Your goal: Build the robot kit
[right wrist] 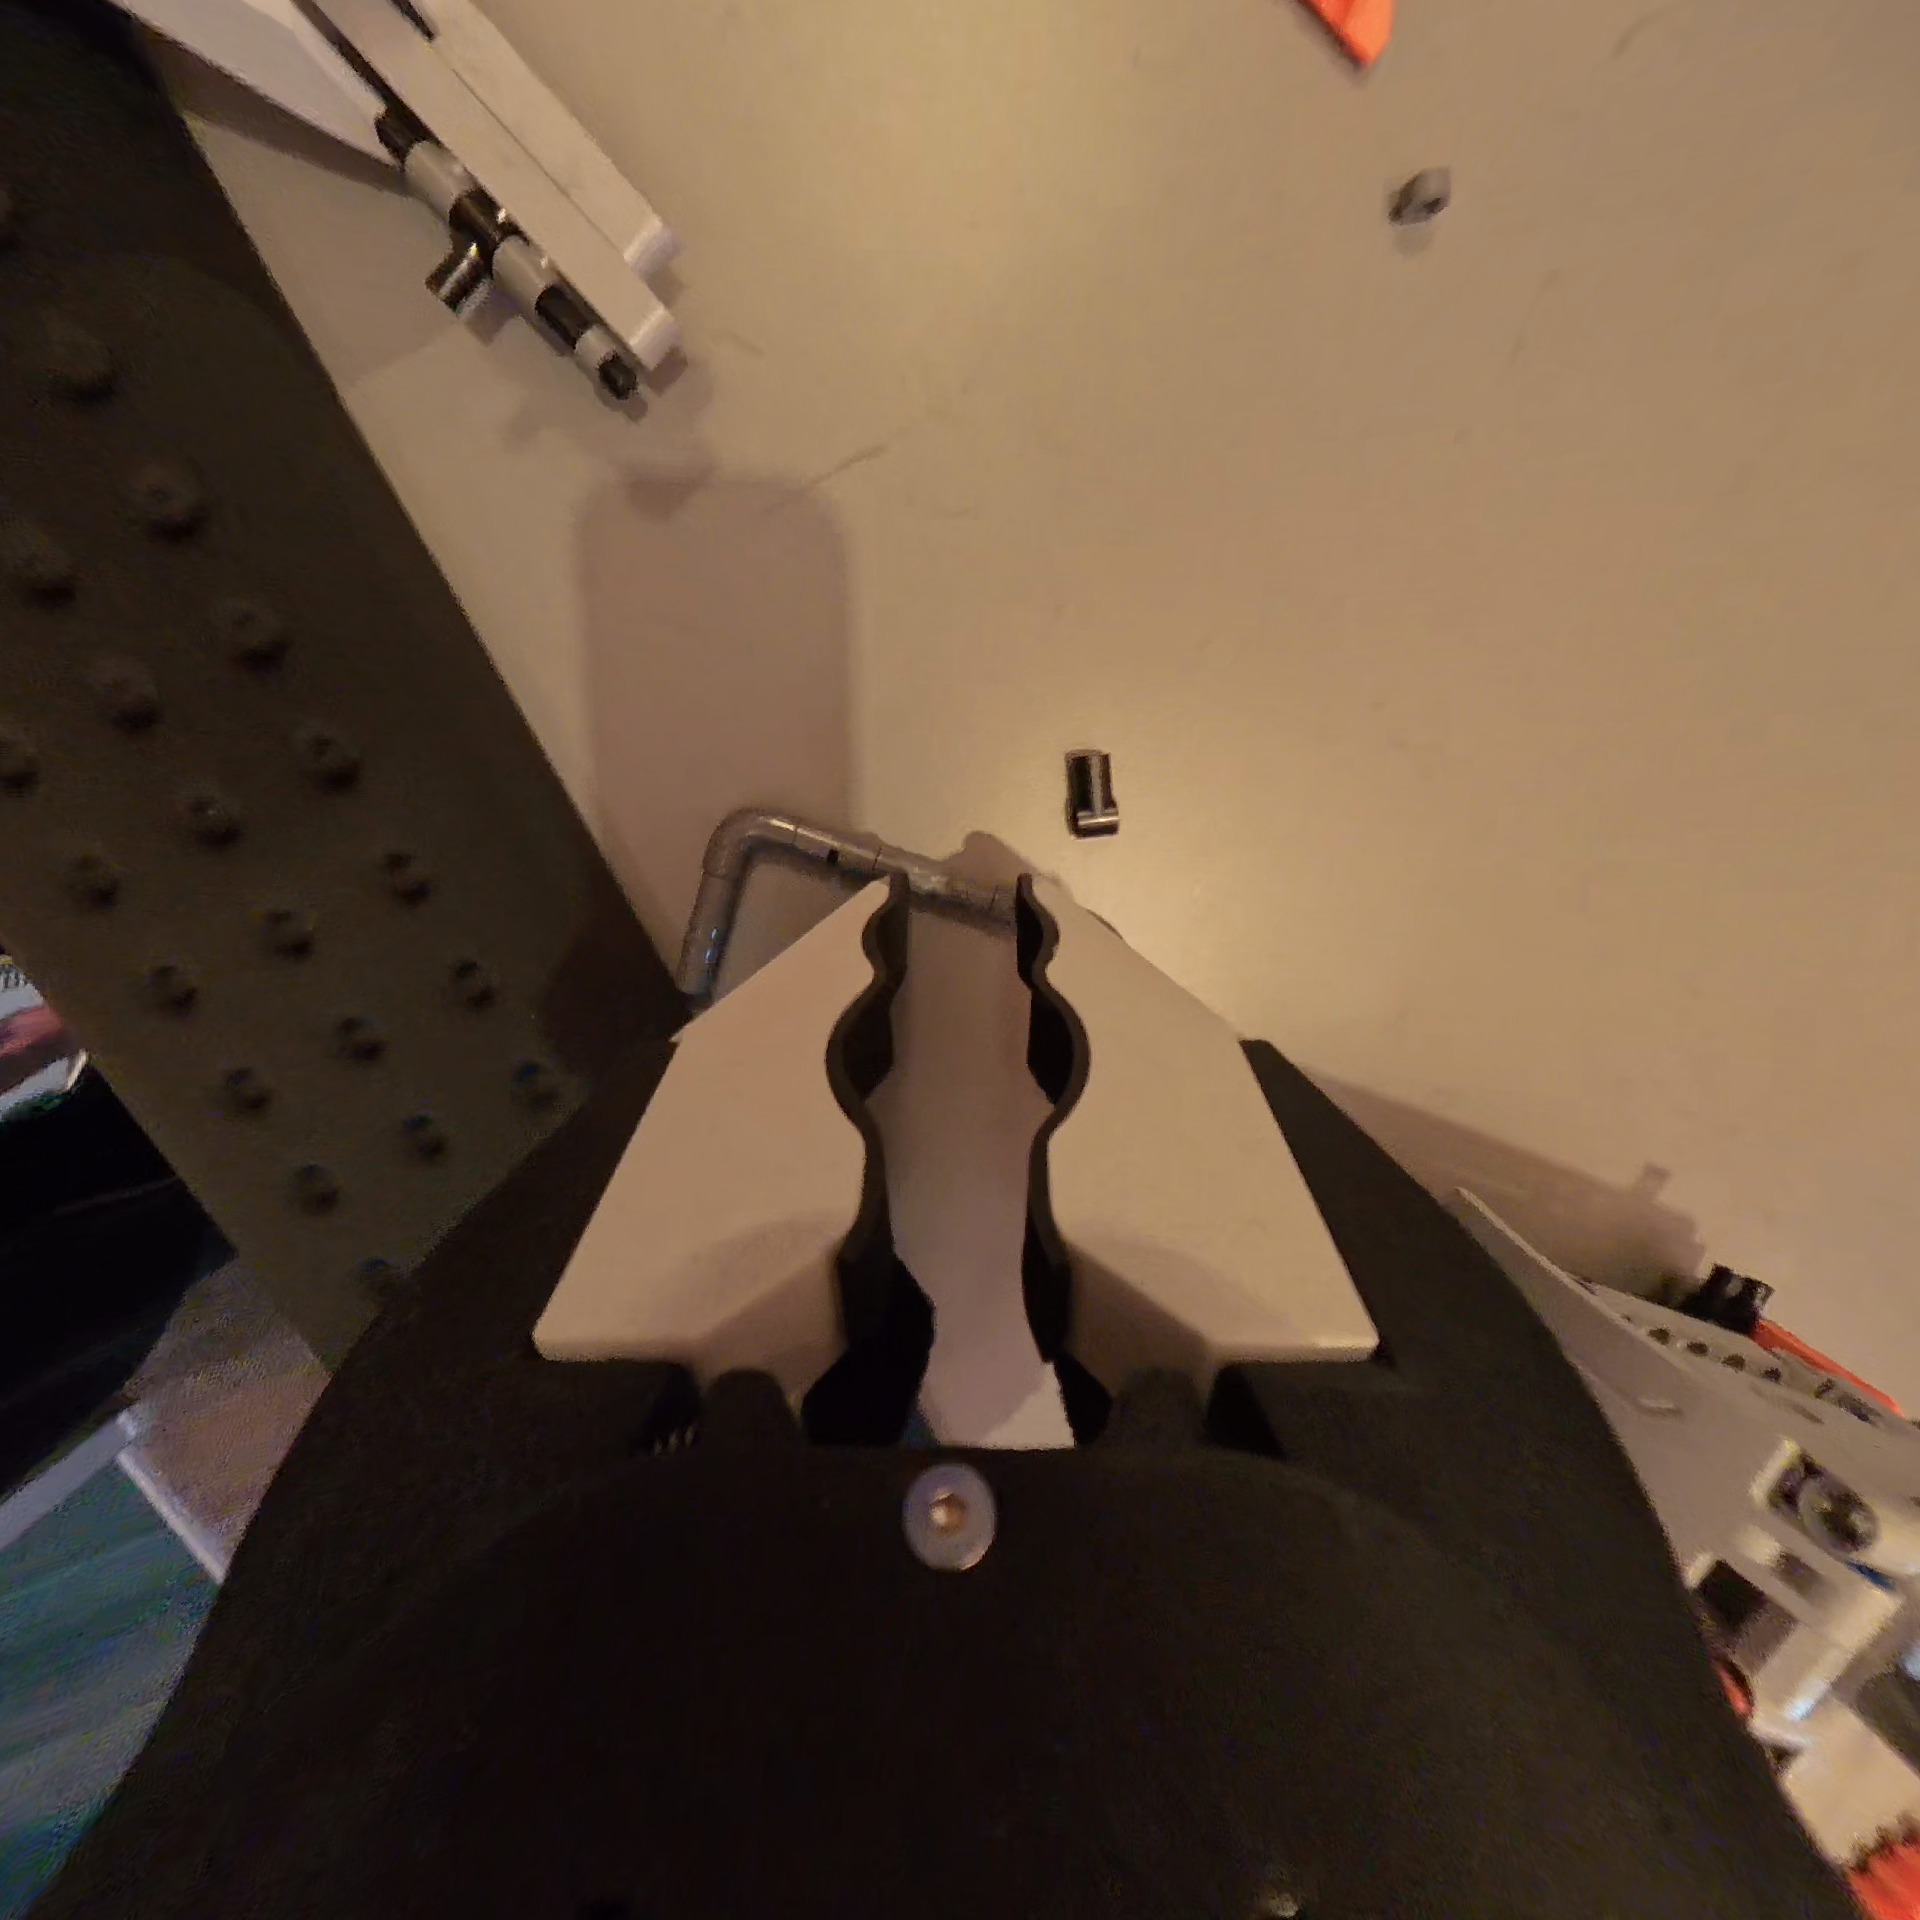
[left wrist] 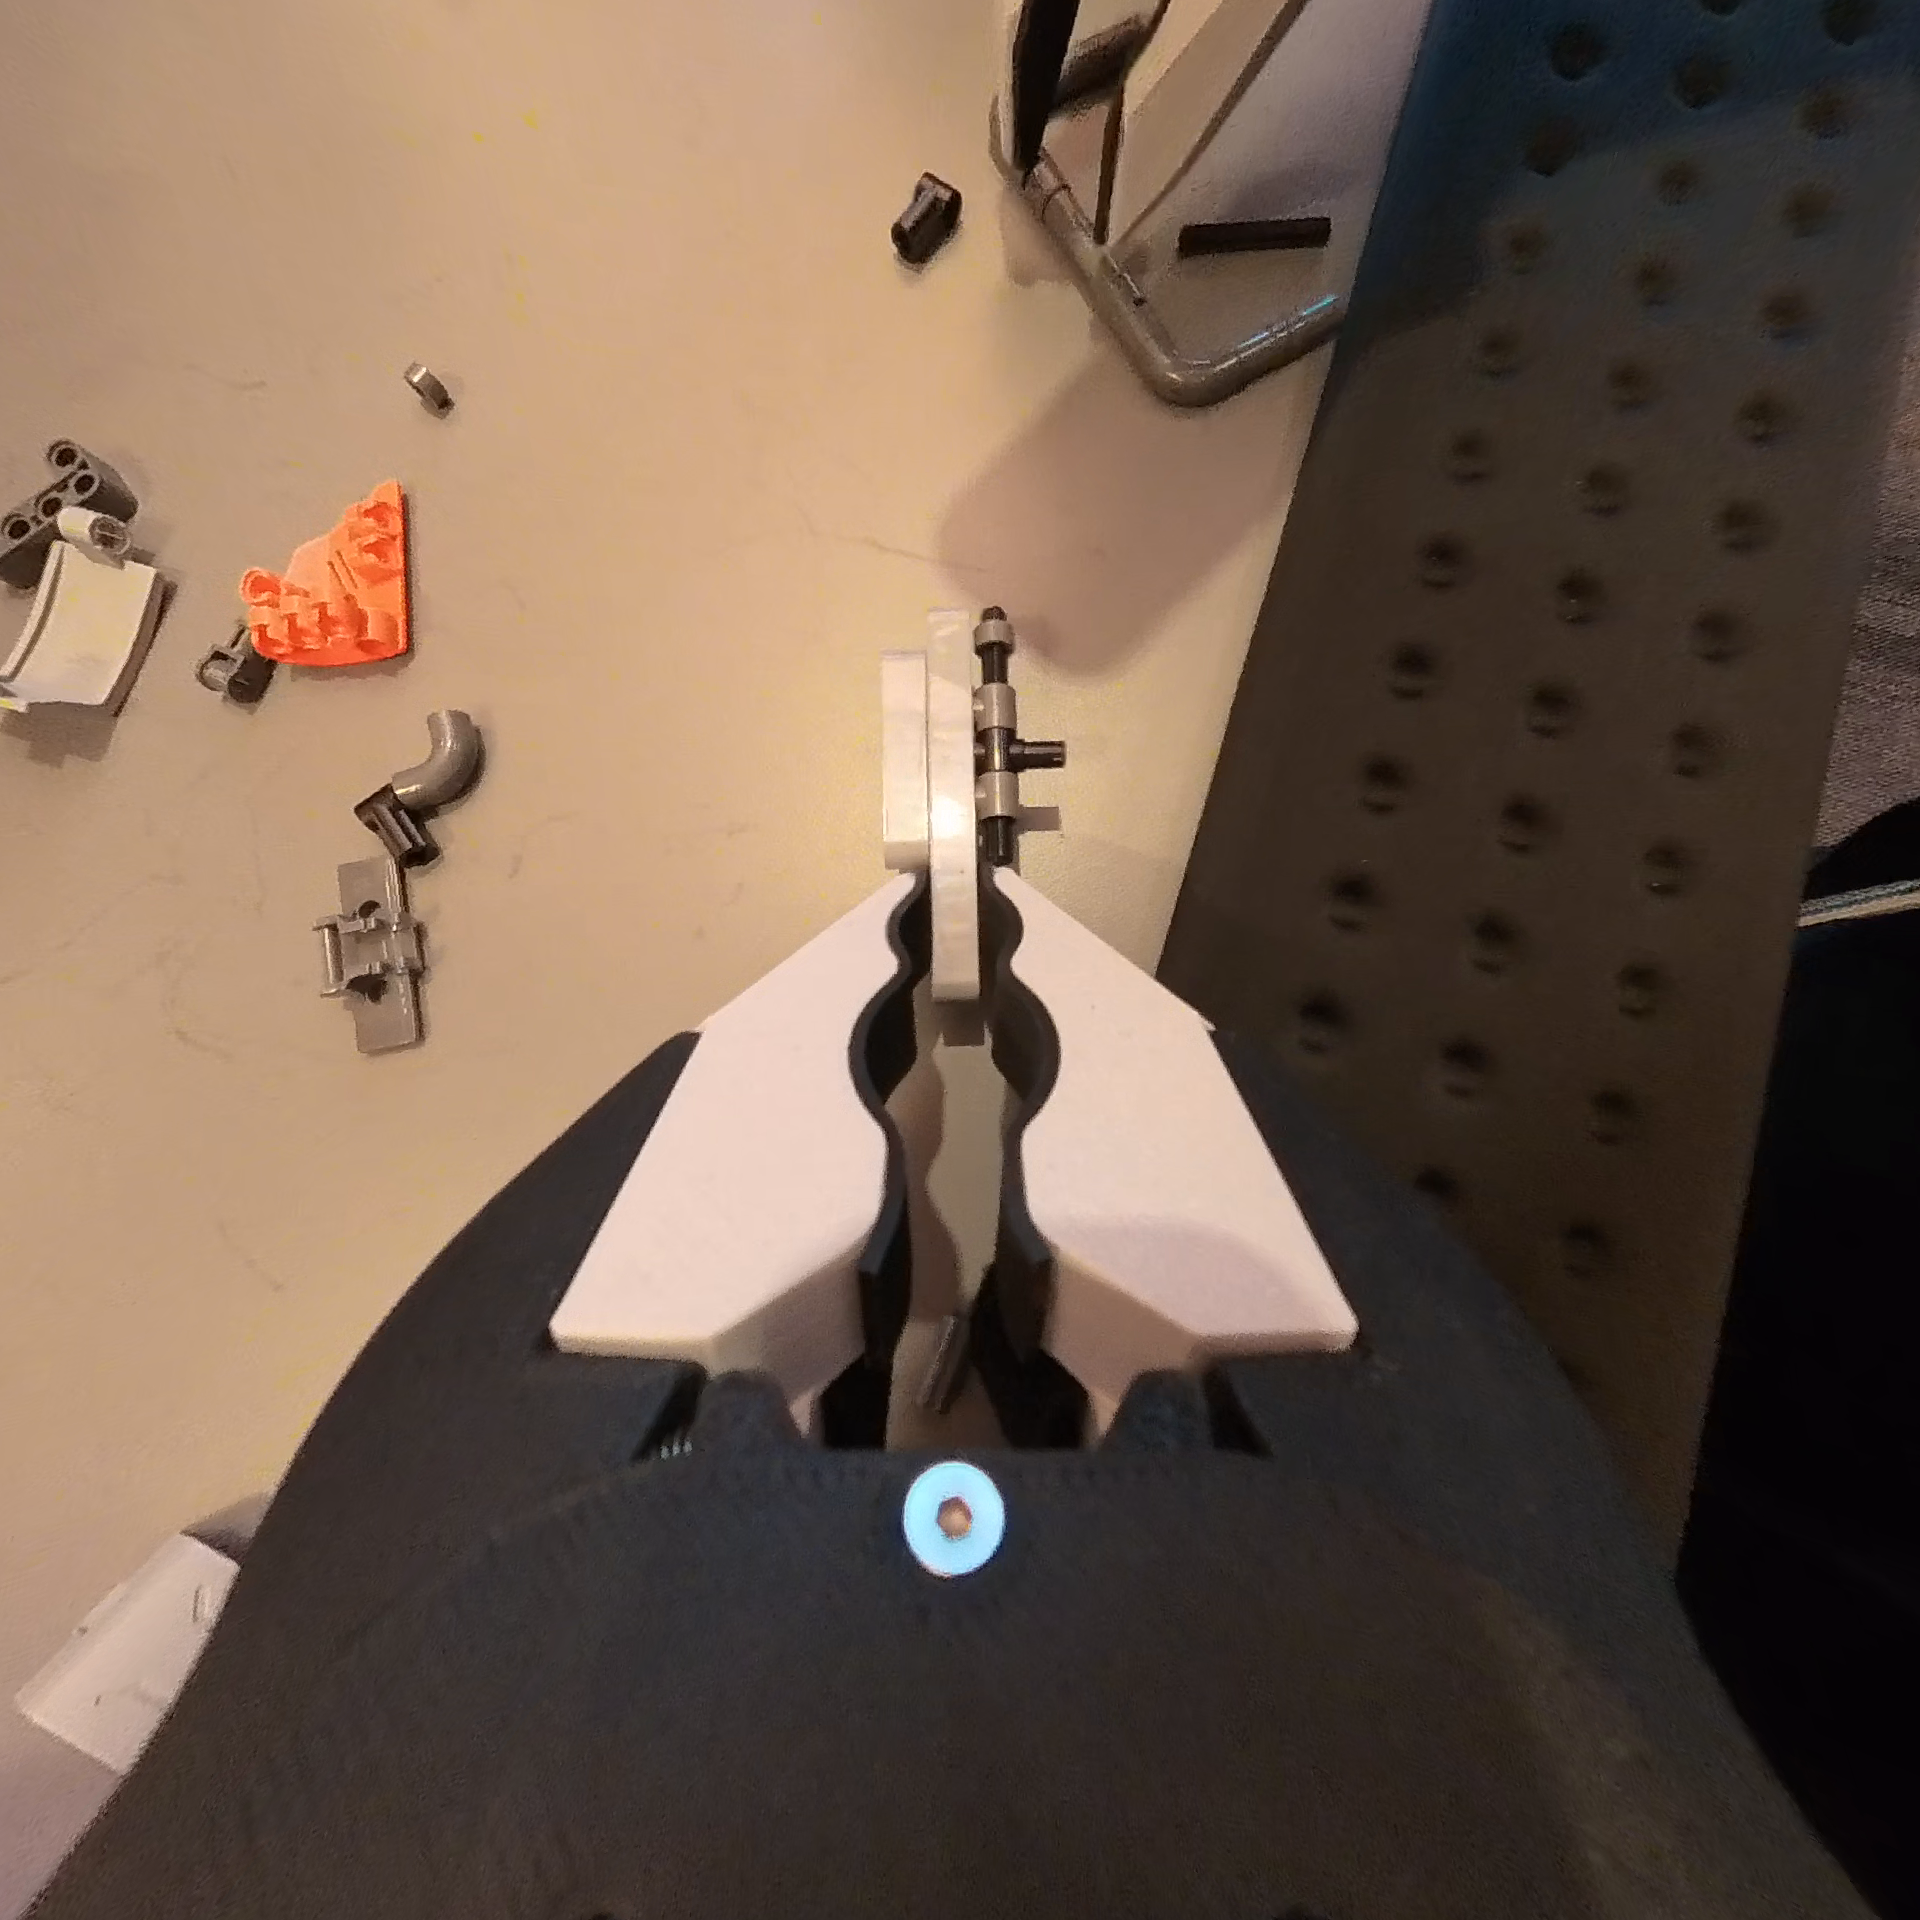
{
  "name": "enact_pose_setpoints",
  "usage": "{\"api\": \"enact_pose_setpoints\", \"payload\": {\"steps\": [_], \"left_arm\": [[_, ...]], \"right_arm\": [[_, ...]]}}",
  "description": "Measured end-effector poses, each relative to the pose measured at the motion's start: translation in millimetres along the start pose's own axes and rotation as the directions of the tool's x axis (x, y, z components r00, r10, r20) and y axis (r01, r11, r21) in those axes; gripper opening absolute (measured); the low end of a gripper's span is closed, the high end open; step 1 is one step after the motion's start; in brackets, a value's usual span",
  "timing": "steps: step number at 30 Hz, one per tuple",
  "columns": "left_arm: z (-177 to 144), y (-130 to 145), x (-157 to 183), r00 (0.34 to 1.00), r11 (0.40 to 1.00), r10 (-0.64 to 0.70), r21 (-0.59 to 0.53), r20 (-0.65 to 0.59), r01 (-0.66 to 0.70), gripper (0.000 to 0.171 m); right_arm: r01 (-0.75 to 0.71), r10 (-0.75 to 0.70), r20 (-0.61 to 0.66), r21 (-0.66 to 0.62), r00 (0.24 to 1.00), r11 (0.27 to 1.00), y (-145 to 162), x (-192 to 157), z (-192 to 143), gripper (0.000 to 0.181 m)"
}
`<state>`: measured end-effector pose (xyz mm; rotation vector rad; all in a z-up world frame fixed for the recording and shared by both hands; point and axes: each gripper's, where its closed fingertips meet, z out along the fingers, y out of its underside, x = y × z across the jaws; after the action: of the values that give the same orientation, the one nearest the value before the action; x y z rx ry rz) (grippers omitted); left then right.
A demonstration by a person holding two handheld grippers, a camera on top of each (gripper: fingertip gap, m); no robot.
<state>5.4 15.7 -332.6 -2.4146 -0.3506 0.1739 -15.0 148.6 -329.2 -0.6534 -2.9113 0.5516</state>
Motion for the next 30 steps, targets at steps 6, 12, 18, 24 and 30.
{"api": "enact_pose_setpoints", "payload": {"steps": [6, 12, 18, 24, 30], "left_arm": [[2.4, 0.8, -0.7, 1.000, 1.000, 0.001, 0.002, -0.029, -0.001, 0.006], [2.3, 3.9, -3.5, 0.999, 1.000, 0.006, 0.003, -0.039, -0.006, 0.006], [-0.6, 7.2, -4.9, 0.999, 1.000, 0.010, 0.009, -0.053, -0.010, 0.006], [-1.0, 7.5, -3.3, 0.997, 1.000, 0.019, 0.015, -0.071, -0.018, 0.006], [-1.9, 8.5, -1.1, 0.996, 1.000, 0.028, 0.013, -0.082, -0.027, 0.011]], "right_arm": [[0.003, -0.003, 0.056, -0.008, 0.998, 1.000, -2.0, -3.6, 4.2, 0.005], [-0.053, 0.052, 0.062, 0.010, 0.997, 0.999, -1.8, -3.9, 5.1, 0.000], [-0.084, 0.080, 0.081, 0.045, 0.993, 0.995, -6.7, -5.7, -5.8, 0.016], [-0.041, 0.044, 0.107, -0.029, 0.993, 0.999, 2.0, -13.2, 8.3, 0.007], [-0.094, 0.095, 0.121, -0.013, 0.988, 0.996, -0.5, -13.7, 8.7, 0.004]]}}
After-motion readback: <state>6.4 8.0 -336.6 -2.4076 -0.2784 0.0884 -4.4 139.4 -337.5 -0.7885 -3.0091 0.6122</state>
